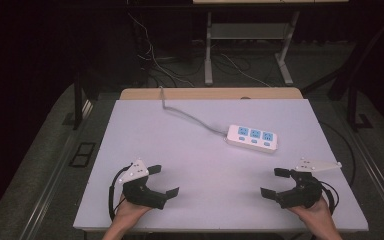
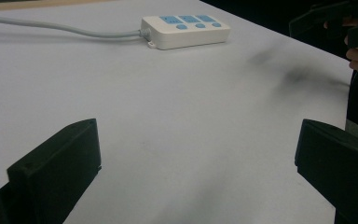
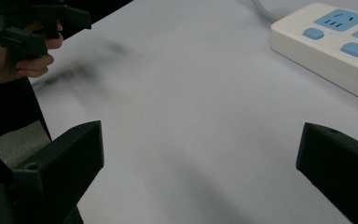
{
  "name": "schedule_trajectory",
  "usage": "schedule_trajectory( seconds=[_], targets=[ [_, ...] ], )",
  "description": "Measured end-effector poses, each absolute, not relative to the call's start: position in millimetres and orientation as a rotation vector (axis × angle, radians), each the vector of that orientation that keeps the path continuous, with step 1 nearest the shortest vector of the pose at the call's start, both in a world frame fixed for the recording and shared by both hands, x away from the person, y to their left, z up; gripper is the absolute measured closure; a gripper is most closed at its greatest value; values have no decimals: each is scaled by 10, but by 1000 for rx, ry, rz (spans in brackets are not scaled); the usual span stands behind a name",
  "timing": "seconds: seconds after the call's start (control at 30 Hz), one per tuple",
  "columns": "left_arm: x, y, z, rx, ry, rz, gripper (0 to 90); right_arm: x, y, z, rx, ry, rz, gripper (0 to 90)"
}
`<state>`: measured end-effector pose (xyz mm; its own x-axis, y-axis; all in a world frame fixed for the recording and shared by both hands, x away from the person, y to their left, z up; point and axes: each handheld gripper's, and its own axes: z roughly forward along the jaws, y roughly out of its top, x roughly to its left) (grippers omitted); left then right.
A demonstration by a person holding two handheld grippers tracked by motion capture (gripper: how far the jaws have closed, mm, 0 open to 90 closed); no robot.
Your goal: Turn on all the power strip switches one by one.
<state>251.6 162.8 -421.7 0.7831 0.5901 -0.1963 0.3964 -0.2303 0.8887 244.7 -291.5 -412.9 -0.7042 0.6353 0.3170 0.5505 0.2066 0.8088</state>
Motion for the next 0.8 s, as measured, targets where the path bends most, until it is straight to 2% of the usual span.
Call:
schedule_trajectory(
  seconds=[0.8],
  targets=[
    [2516,1635,-4216,1864,750,211,0,2427,-2961,-4111,1199,2377,1512,5]
  ],
)
